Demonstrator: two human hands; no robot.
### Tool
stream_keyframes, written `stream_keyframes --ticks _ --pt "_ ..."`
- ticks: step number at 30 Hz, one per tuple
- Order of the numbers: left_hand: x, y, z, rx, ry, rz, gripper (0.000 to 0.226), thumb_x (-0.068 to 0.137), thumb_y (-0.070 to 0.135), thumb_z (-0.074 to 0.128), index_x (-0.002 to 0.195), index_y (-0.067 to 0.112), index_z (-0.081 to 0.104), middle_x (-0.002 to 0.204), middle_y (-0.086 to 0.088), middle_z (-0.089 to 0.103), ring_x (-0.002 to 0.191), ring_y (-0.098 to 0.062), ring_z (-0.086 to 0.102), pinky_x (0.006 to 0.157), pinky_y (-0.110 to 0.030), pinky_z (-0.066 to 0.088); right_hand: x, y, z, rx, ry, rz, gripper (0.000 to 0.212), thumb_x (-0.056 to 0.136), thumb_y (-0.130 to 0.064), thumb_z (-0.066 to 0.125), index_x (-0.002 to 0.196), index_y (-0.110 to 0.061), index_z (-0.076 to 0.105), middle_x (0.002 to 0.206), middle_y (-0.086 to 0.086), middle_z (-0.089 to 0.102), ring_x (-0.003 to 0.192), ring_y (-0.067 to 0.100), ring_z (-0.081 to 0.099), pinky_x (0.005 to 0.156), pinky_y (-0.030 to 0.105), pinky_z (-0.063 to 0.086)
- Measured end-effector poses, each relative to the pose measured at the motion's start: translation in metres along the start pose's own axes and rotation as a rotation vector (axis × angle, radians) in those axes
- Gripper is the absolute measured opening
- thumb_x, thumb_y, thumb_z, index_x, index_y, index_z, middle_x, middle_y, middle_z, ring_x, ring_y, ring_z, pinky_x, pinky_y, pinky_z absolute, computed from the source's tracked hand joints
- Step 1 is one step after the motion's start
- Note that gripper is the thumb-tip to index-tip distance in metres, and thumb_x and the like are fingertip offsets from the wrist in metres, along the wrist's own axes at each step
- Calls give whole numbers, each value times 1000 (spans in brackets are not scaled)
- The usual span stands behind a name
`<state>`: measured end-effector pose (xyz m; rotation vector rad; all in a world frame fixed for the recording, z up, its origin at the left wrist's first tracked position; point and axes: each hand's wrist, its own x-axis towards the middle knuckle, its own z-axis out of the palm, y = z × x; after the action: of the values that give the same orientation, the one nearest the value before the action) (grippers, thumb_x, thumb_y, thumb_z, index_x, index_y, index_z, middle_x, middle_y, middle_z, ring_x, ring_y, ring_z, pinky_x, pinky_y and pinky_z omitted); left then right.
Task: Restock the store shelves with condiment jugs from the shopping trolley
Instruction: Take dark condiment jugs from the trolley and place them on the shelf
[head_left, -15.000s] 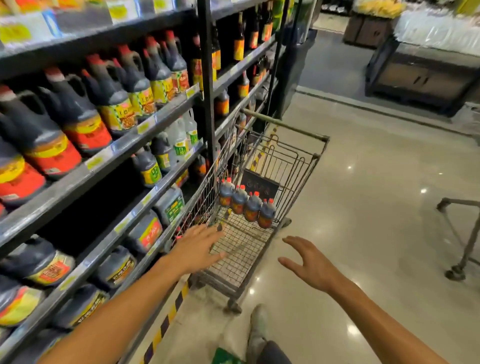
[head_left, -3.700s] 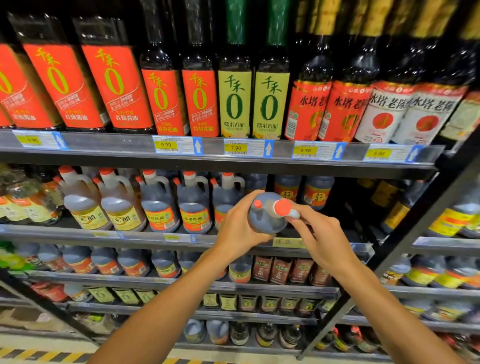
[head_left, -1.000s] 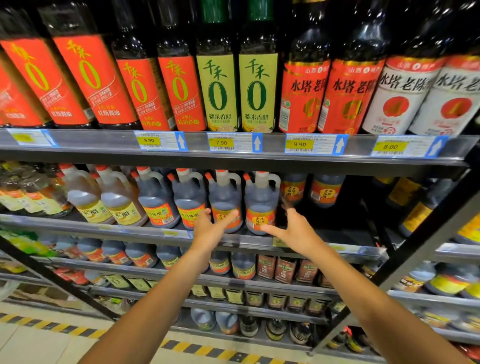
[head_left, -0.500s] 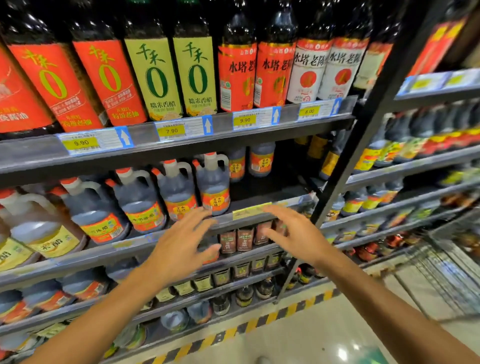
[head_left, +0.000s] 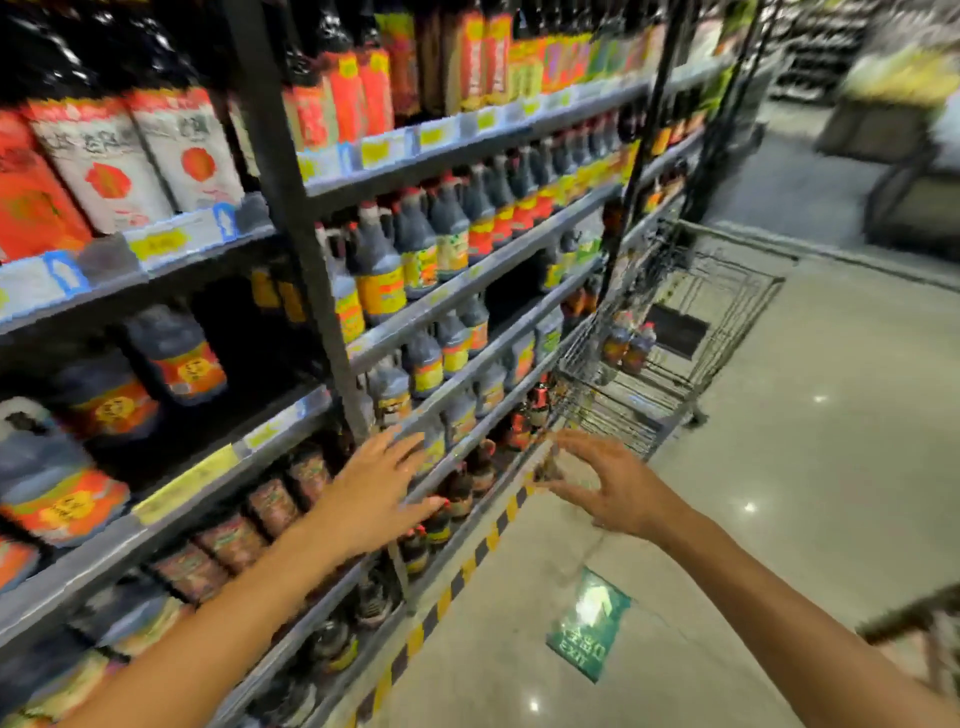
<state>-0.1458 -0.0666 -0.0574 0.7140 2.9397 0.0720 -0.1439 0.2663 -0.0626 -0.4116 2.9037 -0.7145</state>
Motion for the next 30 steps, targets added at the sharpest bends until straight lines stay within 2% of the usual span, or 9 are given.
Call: stream_keyframes --ticks 2,4,6,9,13,20,24,28,30 --pt "52 39 0 -23 -20 58 123 63 93 -17 158 26 24 167 6 10 155 -22 0 123 -40 -1 -23 51 -22 22 46 78 93 78 -91 33 149 -31 43 156 -5 40 143 17 36 116 43 34" --pt "109 82 2 -47 -25 123 114 68 93 -8 157 30 22 167 7 9 155 -20 -1 125 -44 4 -47 105 -45 39 101 175 98 74 -95 29 149 -34 41 156 -6 40 142 18 37 116 42 35" --pt "160 134 2 -37 -44 214 108 73 93 -2 158 30 22 167 7 9 155 -19 -2 126 -42 4 -72 150 -72 40 146 286 85 81 -85 42 149 -35 40 156 -6 40 142 19 37 117 40 34" --pt "220 203 6 -24 -56 292 82 90 78 25 157 29 25 167 7 11 155 -18 1 124 -39 5 -101 210 -102 10 182 390 71 91 -61 59 151 -30 38 158 -4 38 145 17 32 119 33 26" --pt "279 254 10 28 -88 355 76 96 70 32 158 28 22 167 8 10 155 -17 2 124 -37 4 -112 267 -125 18 185 450 74 90 -64 56 153 -29 36 159 -4 36 147 16 31 121 34 28" --pt "374 247 33 -12 -117 325 75 95 71 31 158 31 22 166 8 13 154 -16 3 124 -39 1 -36 330 -138 62 151 449 74 91 -65 54 154 -32 33 160 -9 34 147 12 30 119 34 30" --pt "450 217 59 -5 -157 291 87 86 79 17 157 30 24 165 9 18 154 -17 6 126 -42 3 39 370 -144 29 97 422 73 92 -63 55 154 -32 32 161 -8 33 147 13 29 119 32 27" --pt "533 192 70 -46 -223 256 80 92 75 25 158 29 21 166 7 15 154 -18 4 126 -42 2 123 410 -158 22 24 440 71 93 -61 55 154 -33 31 162 -8 31 147 14 29 118 32 27" --pt "576 181 67 -66 -240 240 94 81 82 11 158 28 22 166 6 15 154 -19 4 124 -41 0 164 429 -167 30 -8 456 71 93 -62 54 154 -33 31 161 -8 32 147 14 29 118 33 28"
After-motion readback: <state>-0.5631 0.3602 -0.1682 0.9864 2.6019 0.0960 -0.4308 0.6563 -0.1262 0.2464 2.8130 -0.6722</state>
